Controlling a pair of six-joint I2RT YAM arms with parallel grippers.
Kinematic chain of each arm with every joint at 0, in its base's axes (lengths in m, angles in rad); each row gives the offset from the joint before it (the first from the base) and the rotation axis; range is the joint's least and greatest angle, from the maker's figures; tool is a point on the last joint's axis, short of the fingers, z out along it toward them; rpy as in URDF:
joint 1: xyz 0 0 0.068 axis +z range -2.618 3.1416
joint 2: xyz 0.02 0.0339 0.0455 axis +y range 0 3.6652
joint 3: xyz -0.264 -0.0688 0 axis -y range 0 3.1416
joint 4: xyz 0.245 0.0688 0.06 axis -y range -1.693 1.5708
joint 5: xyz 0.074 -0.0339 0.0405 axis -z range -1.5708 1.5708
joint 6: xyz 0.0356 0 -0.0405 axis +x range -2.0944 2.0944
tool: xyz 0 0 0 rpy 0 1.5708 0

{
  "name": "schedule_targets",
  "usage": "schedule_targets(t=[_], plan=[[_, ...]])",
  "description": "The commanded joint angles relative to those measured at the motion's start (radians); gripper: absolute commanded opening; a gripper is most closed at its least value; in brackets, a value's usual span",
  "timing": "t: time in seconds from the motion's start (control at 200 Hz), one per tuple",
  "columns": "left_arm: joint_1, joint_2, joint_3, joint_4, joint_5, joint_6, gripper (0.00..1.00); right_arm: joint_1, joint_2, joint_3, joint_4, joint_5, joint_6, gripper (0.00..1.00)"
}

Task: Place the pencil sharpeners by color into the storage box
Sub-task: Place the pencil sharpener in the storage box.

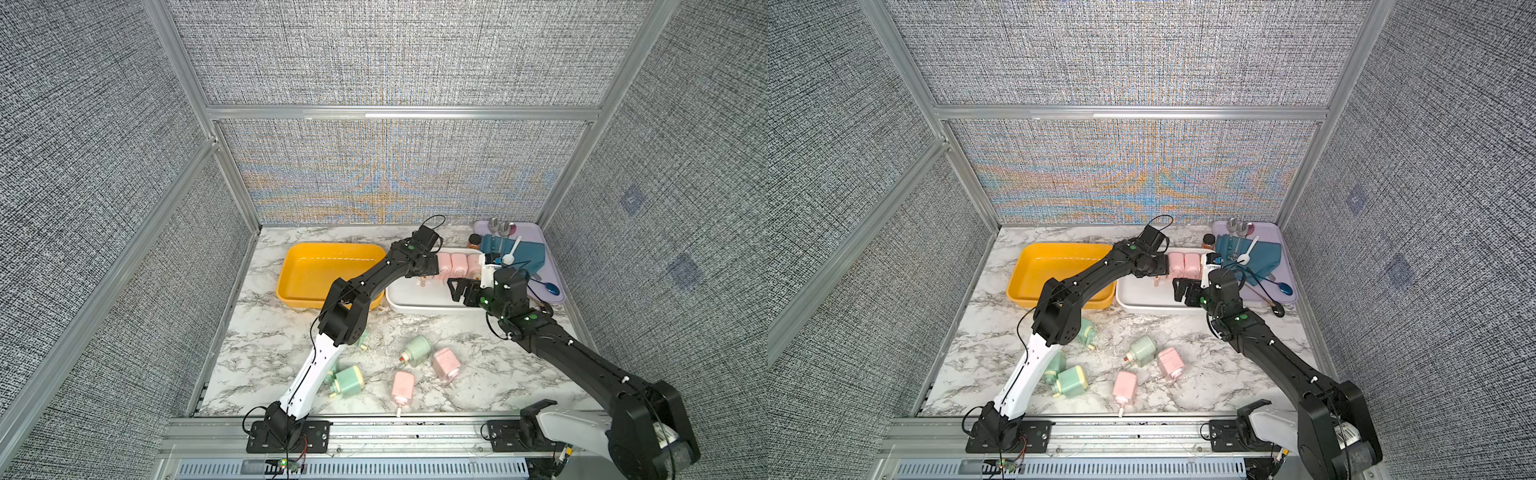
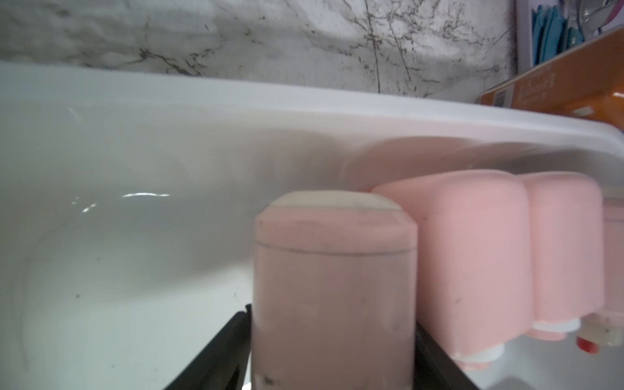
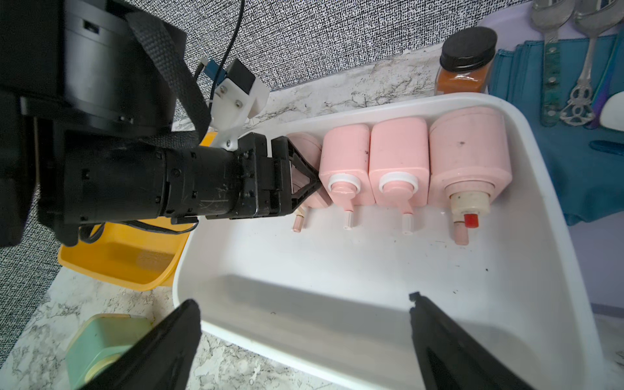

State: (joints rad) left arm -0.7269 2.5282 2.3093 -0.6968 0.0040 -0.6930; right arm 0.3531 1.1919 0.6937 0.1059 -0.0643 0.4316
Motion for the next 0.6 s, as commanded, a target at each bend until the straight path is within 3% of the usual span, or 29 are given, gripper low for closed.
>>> schedule_targets(t=[0.0,0.31,0.465,0.595], plan=[[0.001,-0.002,0.003,0.008,0.024,-0.008,0.73,0.001,-0.002,0.01,-0.001,-0.003,-0.004,0.99],[0.007,-0.048,-0.012,0.022,0.04,-0.005,0.82,0.003,0.001,0.017,-0.005,-0.002,-0.004,0.99],[0.011,-0.102,-0.108,0.128,0.039,-0.013,0.99,0.004,0.003,0.022,-0.005,-0.002,-0.004,0.99],[0.013,-0.095,-0.123,0.168,0.06,-0.029,0.99,0.003,0.005,0.024,-0.009,0.0,-0.005,0.99]])
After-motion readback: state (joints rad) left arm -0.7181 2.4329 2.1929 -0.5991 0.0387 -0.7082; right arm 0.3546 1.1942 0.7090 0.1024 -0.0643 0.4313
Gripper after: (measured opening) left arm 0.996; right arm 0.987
